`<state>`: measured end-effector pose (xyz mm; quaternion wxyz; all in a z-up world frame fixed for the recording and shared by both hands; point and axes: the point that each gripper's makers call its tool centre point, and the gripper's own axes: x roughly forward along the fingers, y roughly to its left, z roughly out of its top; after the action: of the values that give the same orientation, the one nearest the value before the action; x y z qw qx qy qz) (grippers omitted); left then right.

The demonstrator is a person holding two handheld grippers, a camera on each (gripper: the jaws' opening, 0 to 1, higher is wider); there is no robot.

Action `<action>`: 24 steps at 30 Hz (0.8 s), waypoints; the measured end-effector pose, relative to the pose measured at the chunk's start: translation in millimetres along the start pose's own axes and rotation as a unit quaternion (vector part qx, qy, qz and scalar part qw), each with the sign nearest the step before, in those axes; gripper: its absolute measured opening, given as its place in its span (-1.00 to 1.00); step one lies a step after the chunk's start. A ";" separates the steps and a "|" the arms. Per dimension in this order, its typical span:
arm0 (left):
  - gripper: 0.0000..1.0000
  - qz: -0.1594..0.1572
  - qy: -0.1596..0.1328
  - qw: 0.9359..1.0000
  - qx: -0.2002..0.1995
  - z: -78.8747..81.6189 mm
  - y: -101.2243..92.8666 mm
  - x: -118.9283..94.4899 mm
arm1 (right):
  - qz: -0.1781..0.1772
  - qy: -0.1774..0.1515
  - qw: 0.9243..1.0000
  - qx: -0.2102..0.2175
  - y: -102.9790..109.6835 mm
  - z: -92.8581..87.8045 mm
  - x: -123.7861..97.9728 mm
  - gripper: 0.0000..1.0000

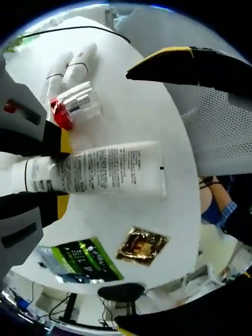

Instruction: Arrange the skincare products in the storage area until every visible bottle or jar stands upright without overlapping.

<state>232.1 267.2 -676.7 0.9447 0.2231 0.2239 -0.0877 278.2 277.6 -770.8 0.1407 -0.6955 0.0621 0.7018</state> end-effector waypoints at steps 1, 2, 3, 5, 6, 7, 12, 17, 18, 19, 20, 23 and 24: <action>0.43 0.001 -0.001 1.000 0.001 0.4 0.3 0.3 | -0.021 -0.002 1.000 0.005 -7.7 0.9 -5.0 -0.63; 0.44 0.001 -0.001 1.000 0.002 0.6 0.6 0.3 | -0.031 0.000 0.999 0.009 -11.5 0.3 -8.1 -0.63; 0.46 0.005 -0.004 1.000 0.001 1.4 1.9 0.1 | -0.043 0.003 0.999 0.011 -16.4 -1.0 -11.8 -0.62; 0.48 0.013 -0.010 1.000 -0.008 3.2 5.9 -1.3 | -0.053 0.012 0.998 0.020 -21.4 -6.8 -18.4 -0.62; 0.49 0.014 -0.012 1.000 -0.010 3.9 6.7 -1.2 | -0.058 0.017 0.998 0.029 -22.2 -11.7 -22.0 -0.62; 0.52 0.016 -0.014 1.000 -0.010 4.6 7.2 -1.4 | -0.064 0.021 0.997 0.036 -22.7 -16.4 -24.0 -0.62; 0.58 0.024 -0.027 0.999 -0.016 8.8 10.2 -2.8 | -0.095 0.031 0.988 0.121 -10.8 -41.3 -41.3 -0.62; 0.64 0.021 -0.040 0.999 -0.030 13.3 10.5 -3.7 | -0.143 0.018 0.959 0.242 11.9 -56.6 -67.8 -0.61; 0.64 0.025 -0.046 0.998 -0.039 15.6 13.1 -4.8 | -0.151 0.014 0.954 0.260 15.6 -57.5 -71.5 -0.61; 0.64 0.026 -0.050 0.997 -0.048 17.0 14.6 -5.2 | -0.157 0.009 0.948 0.276 21.9 -56.8 -76.5 -0.61; 0.64 0.026 -0.051 0.996 -0.063 17.9 16.6 -5.9 | -0.165 0.008 0.942 0.292 26.6 -57.5 -79.8 -0.61; 0.65 0.022 -0.048 0.996 -0.075 16.4 15.8 -4.0 | -0.186 -0.010 0.918 0.351 40.0 -56.8 -88.3 -0.60; 0.65 0.019 -0.047 0.996 -0.074 16.2 14.3 -3.7 | -0.194 -0.016 0.908 0.370 43.5 -56.9 -91.3 -0.60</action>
<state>238.9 272.6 -656.5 0.9695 0.1525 0.1813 -0.0632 319.7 209.9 -686.2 0.5226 -0.5808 0.1791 0.5979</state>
